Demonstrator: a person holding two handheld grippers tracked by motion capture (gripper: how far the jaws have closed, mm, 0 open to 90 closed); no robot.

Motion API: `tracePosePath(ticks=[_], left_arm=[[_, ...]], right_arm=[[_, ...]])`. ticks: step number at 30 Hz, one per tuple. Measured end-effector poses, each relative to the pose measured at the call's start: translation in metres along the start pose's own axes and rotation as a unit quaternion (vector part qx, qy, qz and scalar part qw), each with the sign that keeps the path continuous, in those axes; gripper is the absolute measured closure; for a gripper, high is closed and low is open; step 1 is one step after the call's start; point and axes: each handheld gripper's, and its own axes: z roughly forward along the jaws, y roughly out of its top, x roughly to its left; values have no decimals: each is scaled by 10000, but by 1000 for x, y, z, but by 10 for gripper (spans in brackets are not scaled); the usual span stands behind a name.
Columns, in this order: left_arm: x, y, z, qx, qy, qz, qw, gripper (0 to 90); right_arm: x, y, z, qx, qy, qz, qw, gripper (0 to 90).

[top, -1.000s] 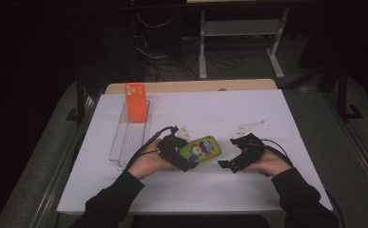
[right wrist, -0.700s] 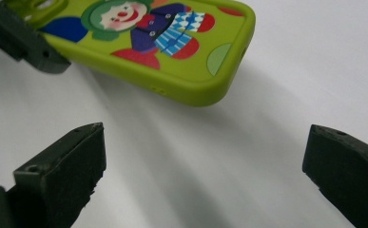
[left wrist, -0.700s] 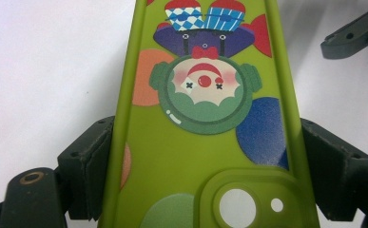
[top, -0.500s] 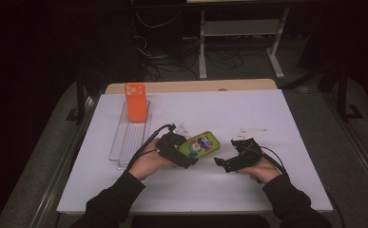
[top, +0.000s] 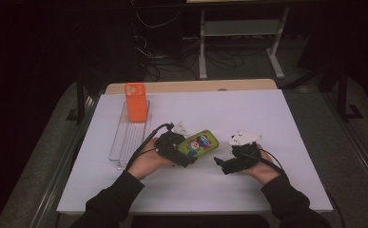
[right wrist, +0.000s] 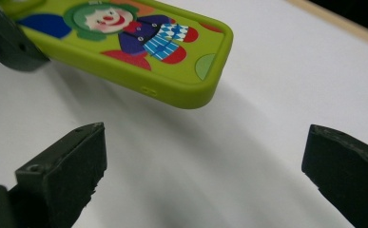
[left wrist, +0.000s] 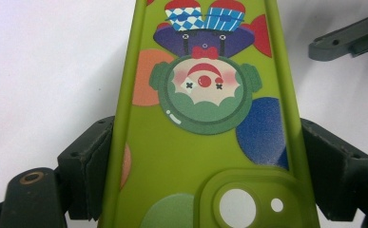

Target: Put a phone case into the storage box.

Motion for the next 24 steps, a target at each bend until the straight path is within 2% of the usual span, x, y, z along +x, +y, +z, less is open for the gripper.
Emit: tracePosePath(ticks=[2, 5, 7, 11, 15, 16, 18, 20, 24], left_arm=[[-1, 0, 1, -98, -25, -118, 9999, 157], [0, 0, 1, 2, -9, 9, 10000, 157], [1, 0, 1, 16, -8, 79, 10000, 157], [0, 0, 1, 22, -9, 74, 10000, 157], [1, 0, 0, 45, -32, 83, 10000, 158], [0, 0, 2, -71, -33, -53, 10000, 157], [-1, 0, 2, -100, -32, -95, 9999, 157], [-1, 0, 2, -101, -35, -93, 9999, 157], [-1, -1, 2, -101, -36, -86, 9999, 157]], right_arm=[[4, 0, 0, -7, -147, -296, 9995, 2], [8, 0, 0, -24, -324, -608, 9976, 2], [10, 0, 0, -35, -417, -832, 9957, 2], [15, 0, 0, -44, -633, -1314, 9893, 2], [20, 0, 0, -56, -880, -1733, 9809, 2], [21, -1, 1, -88, -931, -1783, 9795, 2], [22, -1, 1, -78, -1079, -2110, 9715, 2], [25, -1, 1, -90, -1176, -2288, 9663, 2], [31, -2, 1, -182, -1307, -2476, 9598, 2]])
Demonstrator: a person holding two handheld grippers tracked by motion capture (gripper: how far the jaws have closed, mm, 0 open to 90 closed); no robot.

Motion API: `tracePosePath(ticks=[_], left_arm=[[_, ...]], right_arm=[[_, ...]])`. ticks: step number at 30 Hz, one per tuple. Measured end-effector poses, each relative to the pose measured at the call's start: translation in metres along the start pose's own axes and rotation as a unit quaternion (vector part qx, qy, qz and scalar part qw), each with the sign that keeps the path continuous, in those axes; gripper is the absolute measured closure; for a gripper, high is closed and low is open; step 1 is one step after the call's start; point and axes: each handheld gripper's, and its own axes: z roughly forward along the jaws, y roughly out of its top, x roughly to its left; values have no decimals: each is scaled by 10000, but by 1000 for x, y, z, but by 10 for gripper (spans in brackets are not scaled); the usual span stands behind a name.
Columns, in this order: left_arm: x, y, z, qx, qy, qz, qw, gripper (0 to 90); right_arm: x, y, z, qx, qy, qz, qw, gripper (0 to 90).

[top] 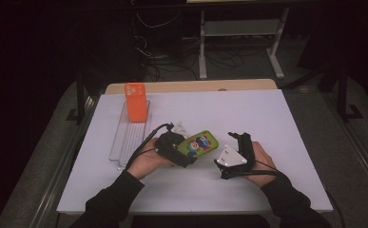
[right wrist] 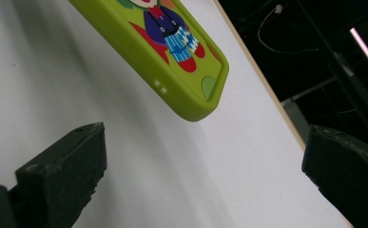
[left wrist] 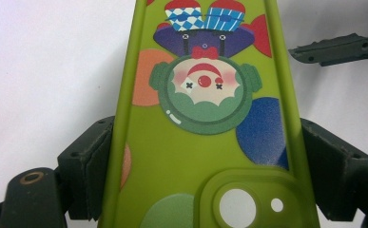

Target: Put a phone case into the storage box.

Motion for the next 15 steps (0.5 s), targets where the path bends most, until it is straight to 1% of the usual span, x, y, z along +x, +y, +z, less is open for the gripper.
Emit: tracePosePath(ticks=[3, 4, 5, 6, 7, 8, 10, 12, 13, 14, 15], left_arm=[[1, 0, -1, 24, -2, 36, 10000, 157], [1, 0, -1, 15, 19, 20, 10000, 157], [1, 0, -1, 11, -5, 1, 10000, 157], [0, 0, -1, 18, -12, -55, 10000, 157], [0, 0, -1, 16, -7, -59, 10000, 157], [0, 0, -1, 0, 5, -71, 10000, 157], [2, 0, -2, 121, 9, 70, 9999, 157], [2, 0, -2, 122, 10, 72, 9999, 157], [2, 0, -2, 96, 21, 35, 9999, 157], [1, 0, -2, 65, 23, 3, 10000, 157], [2, 0, -2, 69, 26, 1, 10000, 157]], right_arm=[[3, 1, 0, -34, -158, -261, 9995, 2], [4, 1, 0, -31, -224, -362, 9991, 2], [6, 2, -1, -27, -311, -480, 9984, 2], [6, 2, -1, -5, -348, -609, 9975, 2], [6, 2, -1, 20, -373, -809, 9960, 2], [7, 2, -1, 2, -428, -882, 9952, 2], [11, 3, 0, -38, -548, -975, 9937, 2], [13, 4, 0, -80, -684, -1194, 9905, 2], [12, 4, 0, -54, -741, -1406, 9873, 2], [14, 4, 0, -52, -791, -1505, 9854, 2], [16, 5, 0, -53, -825, -1506, 9851, 2]])
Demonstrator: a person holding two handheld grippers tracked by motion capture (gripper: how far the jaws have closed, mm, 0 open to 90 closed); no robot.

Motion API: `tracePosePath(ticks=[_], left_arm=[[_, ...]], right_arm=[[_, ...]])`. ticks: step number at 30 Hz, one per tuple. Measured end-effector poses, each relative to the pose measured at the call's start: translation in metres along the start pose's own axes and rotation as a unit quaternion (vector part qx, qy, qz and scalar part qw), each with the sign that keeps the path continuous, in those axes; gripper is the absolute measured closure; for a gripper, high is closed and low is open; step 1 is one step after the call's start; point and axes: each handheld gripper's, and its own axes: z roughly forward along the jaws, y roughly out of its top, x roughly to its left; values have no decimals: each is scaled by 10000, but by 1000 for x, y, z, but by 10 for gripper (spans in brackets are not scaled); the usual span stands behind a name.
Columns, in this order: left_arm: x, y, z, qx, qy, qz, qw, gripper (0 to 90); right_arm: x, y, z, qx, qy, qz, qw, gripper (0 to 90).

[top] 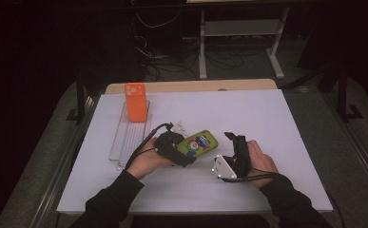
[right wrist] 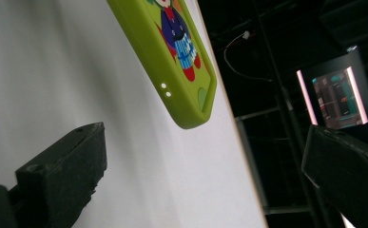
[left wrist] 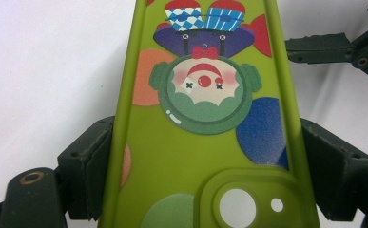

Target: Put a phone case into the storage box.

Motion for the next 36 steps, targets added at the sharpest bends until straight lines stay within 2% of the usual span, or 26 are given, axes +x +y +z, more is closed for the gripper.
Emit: tracePosePath(ticks=[6, 8, 10, 13, 14, 15, 17, 18, 19, 21, 22, 25, 26, 29, 32, 36], left_arm=[[1, 0, -1, 34, -26, 37, 10000, 157], [0, 0, 0, -48, -38, -70, 10000, 157], [2, 1, -2, 67, -41, 46, 10000, 157], [1, 1, -2, -3, -48, -14, 10000, 157], [0, 1, -2, -33, -55, -49, 10000, 157], [1, 1, -3, 39, -66, 38, 10000, 157], [0, 2, -3, 14, -72, 25, 10000, 157], [1, 2, -3, 26, -68, 54, 10000, 157], [0, 2, -3, 25, -60, 54, 10000, 157], [-1, 2, -3, 34, -77, 35, 10000, 157], [-1, 2, -3, 32, -64, 39, 10000, 157], [-1, 2, -3, 20, -62, 62, 10000, 157], [-1, 2, -3, 13, -61, 47, 10000, 157], [-1, 2, -3, 9, -59, 40, 10000, 157], [0, 2, -3, 42, -39, 69, 10000, 157], [-1, 2, -2, 45, -25, 68, 10000, 157]], right_arm=[[4, 3, 0, -76, -173, -255, 9995, 2], [4, 4, 0, -79, -215, -359, 9991, 3], [4, 6, 1, -84, -268, -396, 9988, 3], [6, 9, 2, -98, -259, -527, 9982, 26], [8, 11, 2, -87, -235, -480, 9985, 31], [8, 12, 3, -123, -245, -553, 9981, 35], [10, 15, 3, -107, -280, -552, 9980, 44], [10, 16, 4, -140, -291, -633, 9975, 48], [14, 18, 4, -90, -246, -494, 9984, 53], [14, 20, 5, -129, -290, -641, 9974, 69], [13, 20, 7, -168, -273, -851, 9959, 83], [17, 24, 8, -76, -302, -644, 9974, 119], [14, 24, 10, -222, -433, -977, 9940, 130], [15, 27, 12, -259, -449, -1129, 9923, 168], [17, 27, 14, -320, -528, -1375, 9886, 242], [21, 26, 16, -359, -559, -1576, 9853, 323]])
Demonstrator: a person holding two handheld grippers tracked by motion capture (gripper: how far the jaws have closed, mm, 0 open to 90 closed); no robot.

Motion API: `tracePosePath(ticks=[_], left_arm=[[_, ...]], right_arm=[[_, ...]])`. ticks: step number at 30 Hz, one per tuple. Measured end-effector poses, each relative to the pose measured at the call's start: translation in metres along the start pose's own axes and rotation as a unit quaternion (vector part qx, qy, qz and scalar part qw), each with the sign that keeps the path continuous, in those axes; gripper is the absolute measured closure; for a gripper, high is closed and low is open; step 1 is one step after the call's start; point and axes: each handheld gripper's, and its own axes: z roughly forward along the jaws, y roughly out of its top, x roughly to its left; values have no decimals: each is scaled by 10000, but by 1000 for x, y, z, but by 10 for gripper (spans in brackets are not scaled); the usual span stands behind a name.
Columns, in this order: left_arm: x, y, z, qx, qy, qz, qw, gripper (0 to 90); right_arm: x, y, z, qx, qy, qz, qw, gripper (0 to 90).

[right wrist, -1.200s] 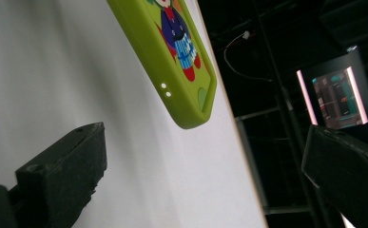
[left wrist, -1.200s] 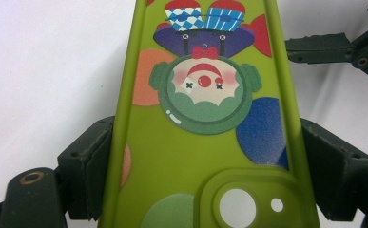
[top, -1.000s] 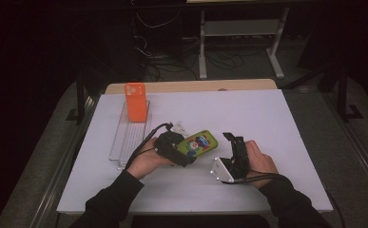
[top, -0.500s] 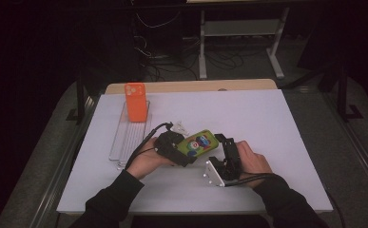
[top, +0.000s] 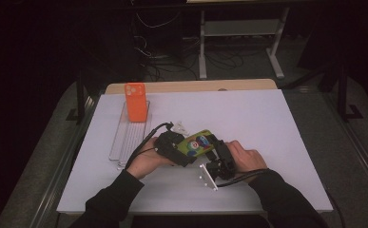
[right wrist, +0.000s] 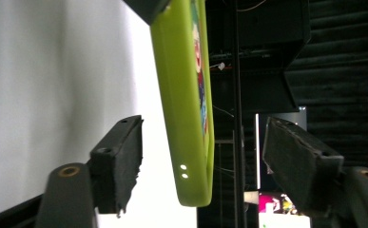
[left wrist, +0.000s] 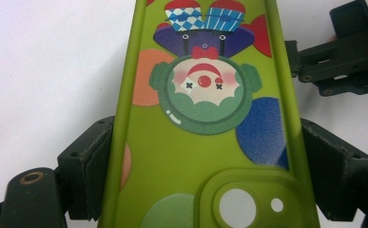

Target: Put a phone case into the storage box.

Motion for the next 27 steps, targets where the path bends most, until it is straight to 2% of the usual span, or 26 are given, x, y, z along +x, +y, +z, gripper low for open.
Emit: tracePosePath(ticks=[1, 3, 8, 9, 16, 17, 22, 23, 24, 25, 26, 27], left_arm=[[-2, 0, 2, -117, 1, -135, 9998, 157], [-2, 0, 2, -116, 8, -110, 9999, 157], [-2, 0, 1, -103, -12, -86, 9999, 157], [0, 0, -1, 12, -10, 55, 10000, 157], [-1, 0, 0, -6, -24, 54, 10000, 157], [-3, 0, 2, -89, -21, -52, 9999, 157], [-3, 0, 3, -66, -27, -74, 9999, 156], [-2, 0, 2, -34, -40, -36, 10000, 155], [0, 0, 0, 44, -28, 110, 9999, 154], [-3, 0, 2, -111, -12, -9, 9999, 152], [-1, 0, 0, -25, 7, 153, 9999, 151], [-2, 0, 0, -122, 53, 165, 9998, 147]], right_arm=[[2, 0, 1, -31, -21, -19, 10000, 345], [3, 2, 0, -11, 97, -38, 9999, 406], [7, 5, -1, -66, 154, -172, 9997, 520], [8, 5, -1, -73, 133, -201, 9997, 547], [9, 6, -1, -60, 131, -243, 9996, 662], [9, 6, -1, -62, 129, -254, 9996, 673], [10, 7, -2, -62, 71, -345, 9994, 740], [10, 7, -2, -52, 59, -356, 9993, 747], [11, 7, -2, -39, 47, -357, 9993, 750], [11, 8, -2, -28, 19, -374, 9993, 752], [12, 8, -2, -22, -36, -399, 9992, 754], [13, 8, -1, -43, -133, -395, 9991, 756]])
